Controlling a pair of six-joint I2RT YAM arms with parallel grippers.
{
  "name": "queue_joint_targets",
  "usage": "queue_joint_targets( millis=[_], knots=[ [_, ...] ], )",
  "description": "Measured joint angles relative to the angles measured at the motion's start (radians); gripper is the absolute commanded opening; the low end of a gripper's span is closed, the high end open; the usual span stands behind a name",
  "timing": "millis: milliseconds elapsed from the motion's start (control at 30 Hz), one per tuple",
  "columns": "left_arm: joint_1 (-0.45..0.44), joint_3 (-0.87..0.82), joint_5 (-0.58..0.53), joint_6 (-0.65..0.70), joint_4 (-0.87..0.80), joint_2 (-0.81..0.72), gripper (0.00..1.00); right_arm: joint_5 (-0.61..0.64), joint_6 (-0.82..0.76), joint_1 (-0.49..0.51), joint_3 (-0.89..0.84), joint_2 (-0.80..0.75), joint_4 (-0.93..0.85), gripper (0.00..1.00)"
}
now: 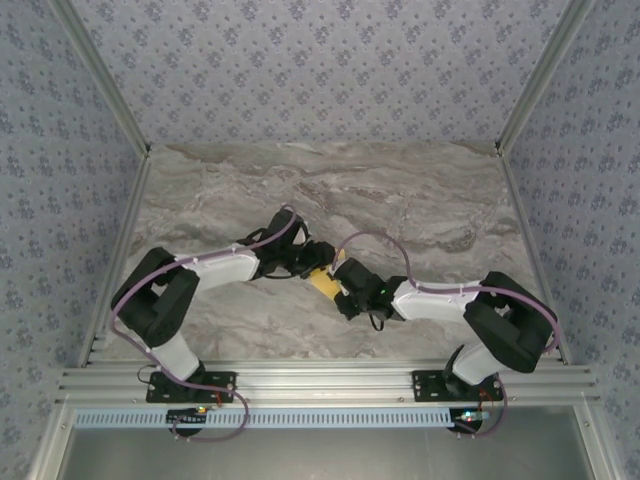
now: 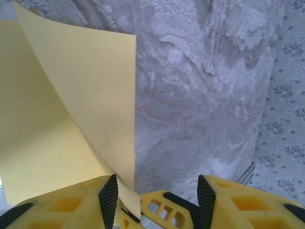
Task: Fold a paper plane with a square sheet of paper (fold left side to right side)
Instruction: Fourth fold the wing at the center of the table.
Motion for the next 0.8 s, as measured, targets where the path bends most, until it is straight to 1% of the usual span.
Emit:
queue_joint_targets(
  millis=[200, 333, 400, 533, 600, 700, 800],
  knots=[
    [0.024, -0.007, -0.014, 0.043, -0.066, -0.129, 0.57, -0.053, 0.031, -0.005, 0.0, 0.0, 0.015, 0.12],
    [0.053, -0.043, -0.03, 0.057, -0.089, -0.216, 0.57, -0.098, 0.05, -0.018, -0.006, 0.0, 0.03, 0.12],
    [0.056, -0.068, -0.031, 0.057, -0.089, -0.225, 0.54, -0.116, 0.057, -0.025, -0.013, 0.0, 0.038, 0.12],
    [0.049, -0.144, -0.026, 0.047, -0.086, -0.213, 0.4, -0.146, 0.068, -0.04, -0.031, 0.0, 0.06, 0.11],
    [0.044, -0.171, -0.026, 0.036, -0.078, -0.191, 0.36, -0.158, 0.071, -0.046, -0.035, 0.0, 0.067, 0.11],
    [0.035, -0.184, -0.023, 0.026, -0.06, -0.153, 0.35, -0.168, 0.071, -0.05, -0.037, 0.0, 0.072, 0.12],
    [0.027, -0.182, -0.018, 0.026, -0.032, -0.113, 0.37, -0.172, 0.072, -0.052, -0.039, 0.0, 0.077, 0.12]
  ],
)
